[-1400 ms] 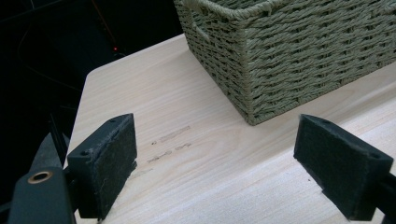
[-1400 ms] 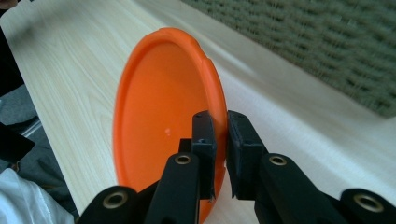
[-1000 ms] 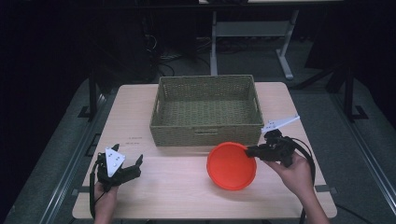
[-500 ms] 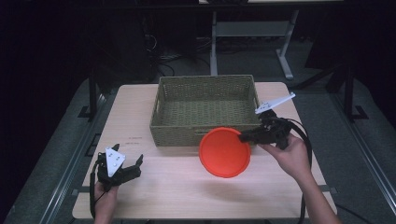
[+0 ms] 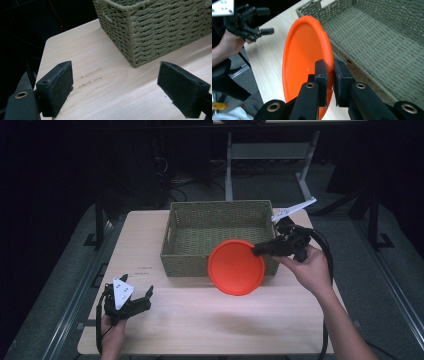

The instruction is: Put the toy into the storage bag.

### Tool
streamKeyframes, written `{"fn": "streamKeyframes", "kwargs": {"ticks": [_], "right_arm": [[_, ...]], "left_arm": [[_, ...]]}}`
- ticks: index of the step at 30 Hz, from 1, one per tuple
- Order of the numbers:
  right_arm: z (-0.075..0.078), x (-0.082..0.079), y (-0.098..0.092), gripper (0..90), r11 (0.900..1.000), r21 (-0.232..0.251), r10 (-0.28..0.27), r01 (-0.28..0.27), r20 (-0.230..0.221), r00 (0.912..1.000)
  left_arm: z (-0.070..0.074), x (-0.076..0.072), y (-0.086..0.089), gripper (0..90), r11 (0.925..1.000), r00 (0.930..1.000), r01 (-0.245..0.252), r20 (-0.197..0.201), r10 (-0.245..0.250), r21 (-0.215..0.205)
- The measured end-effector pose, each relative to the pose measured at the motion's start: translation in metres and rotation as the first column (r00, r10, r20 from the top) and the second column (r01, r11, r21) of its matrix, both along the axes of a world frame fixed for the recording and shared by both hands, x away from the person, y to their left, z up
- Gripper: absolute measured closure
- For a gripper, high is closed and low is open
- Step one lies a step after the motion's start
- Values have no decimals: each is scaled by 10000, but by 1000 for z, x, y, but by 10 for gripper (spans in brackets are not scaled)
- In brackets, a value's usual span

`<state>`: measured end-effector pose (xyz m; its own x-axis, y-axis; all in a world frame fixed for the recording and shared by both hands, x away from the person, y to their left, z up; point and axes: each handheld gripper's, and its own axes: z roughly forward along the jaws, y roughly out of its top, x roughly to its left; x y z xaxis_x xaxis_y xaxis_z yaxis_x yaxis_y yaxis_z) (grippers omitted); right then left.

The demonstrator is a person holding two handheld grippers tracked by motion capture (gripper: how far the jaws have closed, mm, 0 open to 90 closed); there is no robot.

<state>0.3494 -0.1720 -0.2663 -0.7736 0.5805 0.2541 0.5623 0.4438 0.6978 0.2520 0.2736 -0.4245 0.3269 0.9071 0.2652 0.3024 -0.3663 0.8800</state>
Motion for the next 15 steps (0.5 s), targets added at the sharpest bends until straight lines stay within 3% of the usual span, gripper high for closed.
{"fn": "streamKeyframes", "kwargs": {"ticks": [15], "right_arm": [[24, 24, 0, 820, 9992, 192, -360, 358, 77, 9993]], "left_arm": [[0, 0, 0, 127, 10000, 10000, -3, 35, 4, -80]]}}
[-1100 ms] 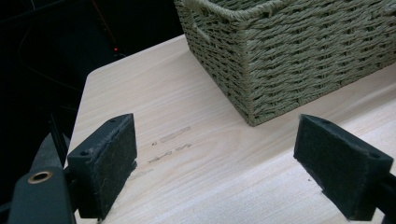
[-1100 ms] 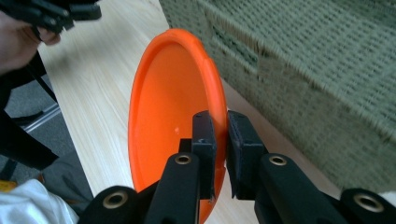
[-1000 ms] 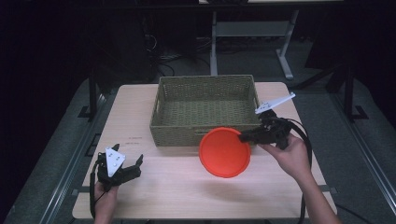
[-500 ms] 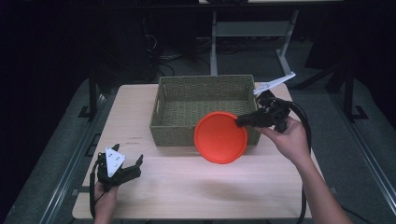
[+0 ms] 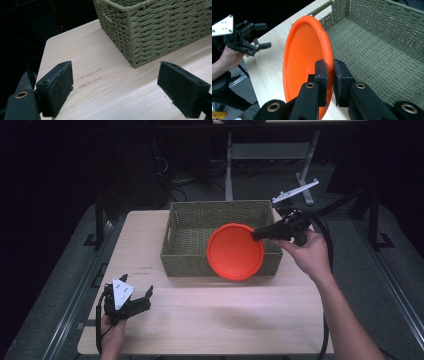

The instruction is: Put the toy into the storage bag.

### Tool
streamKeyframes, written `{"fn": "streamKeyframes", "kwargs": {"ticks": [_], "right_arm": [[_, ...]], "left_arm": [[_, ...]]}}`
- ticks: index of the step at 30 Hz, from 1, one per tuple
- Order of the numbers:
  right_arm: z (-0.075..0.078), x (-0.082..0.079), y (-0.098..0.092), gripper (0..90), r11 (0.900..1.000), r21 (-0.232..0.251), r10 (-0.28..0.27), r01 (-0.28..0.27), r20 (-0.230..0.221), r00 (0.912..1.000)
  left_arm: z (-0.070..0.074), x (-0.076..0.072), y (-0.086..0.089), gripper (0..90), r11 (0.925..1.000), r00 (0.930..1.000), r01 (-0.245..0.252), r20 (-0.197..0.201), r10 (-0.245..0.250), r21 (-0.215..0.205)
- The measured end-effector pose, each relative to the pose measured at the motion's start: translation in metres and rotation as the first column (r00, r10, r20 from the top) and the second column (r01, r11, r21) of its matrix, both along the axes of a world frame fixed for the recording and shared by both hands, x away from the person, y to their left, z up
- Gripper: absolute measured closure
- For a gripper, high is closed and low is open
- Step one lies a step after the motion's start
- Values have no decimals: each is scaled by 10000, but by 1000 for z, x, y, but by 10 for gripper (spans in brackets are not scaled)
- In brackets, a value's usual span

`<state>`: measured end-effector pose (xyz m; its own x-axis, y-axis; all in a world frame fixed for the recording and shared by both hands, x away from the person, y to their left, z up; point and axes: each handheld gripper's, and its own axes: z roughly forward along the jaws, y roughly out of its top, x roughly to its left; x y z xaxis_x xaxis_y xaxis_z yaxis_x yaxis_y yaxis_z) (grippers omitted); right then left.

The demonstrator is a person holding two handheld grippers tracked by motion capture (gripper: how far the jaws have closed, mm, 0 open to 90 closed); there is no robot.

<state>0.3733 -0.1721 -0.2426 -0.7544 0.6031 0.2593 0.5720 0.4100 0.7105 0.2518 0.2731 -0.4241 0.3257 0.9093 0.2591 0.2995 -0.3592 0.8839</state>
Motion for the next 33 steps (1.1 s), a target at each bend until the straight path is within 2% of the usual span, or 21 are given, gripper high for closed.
{"fn": "streamKeyframes", "kwargs": {"ticks": [7, 11, 20, 33], "right_arm": [[8, 14, 0, 820, 9995, 146, -265, 266, -13, 9996], [12, 22, 1, 821, 9992, 32, -407, 407, -56, 9992], [17, 35, 0, 820, 9976, 94, -690, 692, -168, 9975], [12, 58, -3, 820, 9928, 188, -1172, 1181, -425, 9922]], "left_arm": [[0, 0, 1, 127, 10000, 10000, 22, -46, -22, 79], [0, 0, 1, 127, 10000, 10000, 18, -10, -18, 27], [0, 0, 1, 127, 10000, 10000, 49, -21, -49, 56], [0, 0, 1, 127, 10000, 10000, 50, -18, -50, -33]]}}
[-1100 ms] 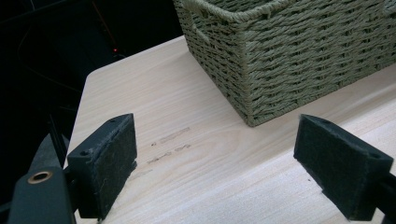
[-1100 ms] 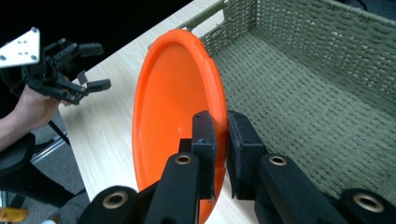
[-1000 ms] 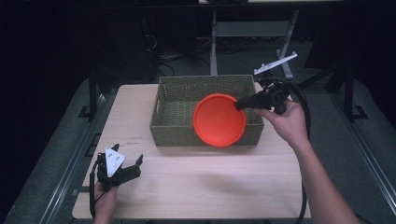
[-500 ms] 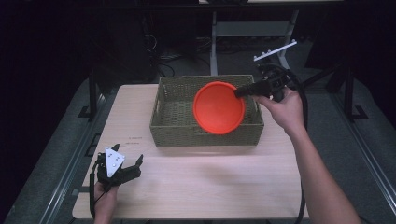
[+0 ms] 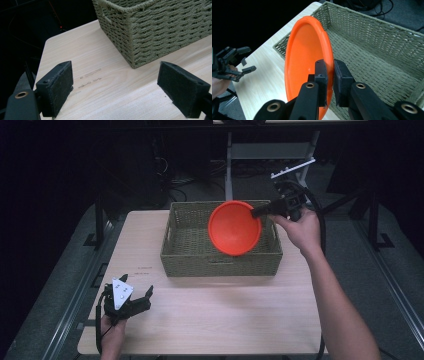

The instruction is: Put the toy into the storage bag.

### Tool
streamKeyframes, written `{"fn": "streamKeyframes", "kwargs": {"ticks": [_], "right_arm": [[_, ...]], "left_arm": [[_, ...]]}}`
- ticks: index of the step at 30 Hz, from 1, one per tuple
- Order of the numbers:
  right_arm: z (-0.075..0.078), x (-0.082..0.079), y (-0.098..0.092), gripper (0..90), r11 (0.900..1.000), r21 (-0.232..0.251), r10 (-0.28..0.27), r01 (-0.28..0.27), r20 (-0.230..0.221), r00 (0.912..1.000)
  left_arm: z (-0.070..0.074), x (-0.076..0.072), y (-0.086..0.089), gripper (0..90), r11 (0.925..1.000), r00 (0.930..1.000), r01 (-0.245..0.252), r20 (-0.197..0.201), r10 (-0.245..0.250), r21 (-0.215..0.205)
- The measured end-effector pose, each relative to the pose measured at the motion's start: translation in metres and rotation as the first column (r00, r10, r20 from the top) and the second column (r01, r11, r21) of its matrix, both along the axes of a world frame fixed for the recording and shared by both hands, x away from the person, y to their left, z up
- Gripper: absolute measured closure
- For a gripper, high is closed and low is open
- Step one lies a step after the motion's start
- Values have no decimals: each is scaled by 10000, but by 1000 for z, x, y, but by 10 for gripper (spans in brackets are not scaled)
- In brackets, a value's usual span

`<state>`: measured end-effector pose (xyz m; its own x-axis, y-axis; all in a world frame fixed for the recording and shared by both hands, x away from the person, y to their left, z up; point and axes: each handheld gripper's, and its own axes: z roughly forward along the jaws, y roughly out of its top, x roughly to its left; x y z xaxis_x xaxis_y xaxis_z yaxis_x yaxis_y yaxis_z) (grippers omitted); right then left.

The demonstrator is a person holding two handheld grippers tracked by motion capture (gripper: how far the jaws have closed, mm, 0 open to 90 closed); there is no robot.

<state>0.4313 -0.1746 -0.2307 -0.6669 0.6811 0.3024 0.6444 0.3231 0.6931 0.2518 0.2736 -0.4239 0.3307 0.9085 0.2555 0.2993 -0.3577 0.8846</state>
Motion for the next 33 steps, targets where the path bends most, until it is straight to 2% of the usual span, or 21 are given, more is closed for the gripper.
{"fn": "streamKeyframes", "kwargs": {"ticks": [5, 6, 18, 33], "right_arm": [[-3, 9, -3, 820, 9996, -1, -278, 278, -138, 9995], [-4, 10, -4, 821, 9994, 48, -346, 347, -154, 9993], [-15, 26, -6, 820, 9971, 13, -766, 767, -428, 9961], [-30, 41, -8, 820, 9904, -101, -1381, 1378, -550, 9889]], "left_arm": [[0, 0, -1, 127, 10000, 10000, 23, -22, -23, 22], [-1, 0, -1, 127, 9999, 10000, 11, 13, -11, -100], [0, -1, 0, 128, 10000, 10000, 35, -9, -35, -26], [0, 0, 0, 127, 10000, 10000, 51, 48, -50, -80]]}}
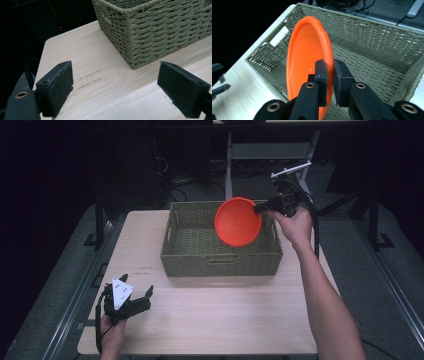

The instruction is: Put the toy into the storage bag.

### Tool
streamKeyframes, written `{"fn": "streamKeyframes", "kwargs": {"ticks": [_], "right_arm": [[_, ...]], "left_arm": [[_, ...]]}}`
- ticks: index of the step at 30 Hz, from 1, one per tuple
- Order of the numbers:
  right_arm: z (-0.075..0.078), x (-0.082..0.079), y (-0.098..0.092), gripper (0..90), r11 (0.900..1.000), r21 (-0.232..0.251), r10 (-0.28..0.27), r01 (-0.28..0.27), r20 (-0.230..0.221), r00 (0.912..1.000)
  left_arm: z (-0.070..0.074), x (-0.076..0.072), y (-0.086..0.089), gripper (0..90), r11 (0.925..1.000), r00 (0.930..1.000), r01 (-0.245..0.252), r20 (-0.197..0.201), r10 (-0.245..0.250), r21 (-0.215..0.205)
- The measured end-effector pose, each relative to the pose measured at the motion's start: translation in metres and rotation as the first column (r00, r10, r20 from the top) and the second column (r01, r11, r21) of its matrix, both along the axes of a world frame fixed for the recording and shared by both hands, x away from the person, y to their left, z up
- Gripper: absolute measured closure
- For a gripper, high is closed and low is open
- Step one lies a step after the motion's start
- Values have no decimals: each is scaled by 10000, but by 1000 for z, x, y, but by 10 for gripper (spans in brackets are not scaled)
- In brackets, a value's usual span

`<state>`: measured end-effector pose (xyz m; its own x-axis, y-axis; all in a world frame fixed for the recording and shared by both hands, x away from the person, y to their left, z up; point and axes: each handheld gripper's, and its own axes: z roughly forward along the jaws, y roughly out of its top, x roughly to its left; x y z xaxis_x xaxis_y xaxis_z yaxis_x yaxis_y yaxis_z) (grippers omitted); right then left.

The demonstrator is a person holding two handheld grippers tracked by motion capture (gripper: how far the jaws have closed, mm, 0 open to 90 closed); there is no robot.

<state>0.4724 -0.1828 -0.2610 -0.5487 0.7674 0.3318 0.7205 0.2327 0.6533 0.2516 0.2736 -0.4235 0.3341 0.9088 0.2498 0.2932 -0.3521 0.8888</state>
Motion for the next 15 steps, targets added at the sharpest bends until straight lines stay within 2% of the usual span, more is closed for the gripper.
{"fn": "streamKeyframes", "kwargs": {"ticks": [15], "right_arm": [[-23, 13, 11, 819, 9996, -145, -254, 251, -233, 9994]], "left_arm": [[0, -1, -1, 127, 10000, 10000, 62, -6, -62, 46]]}}
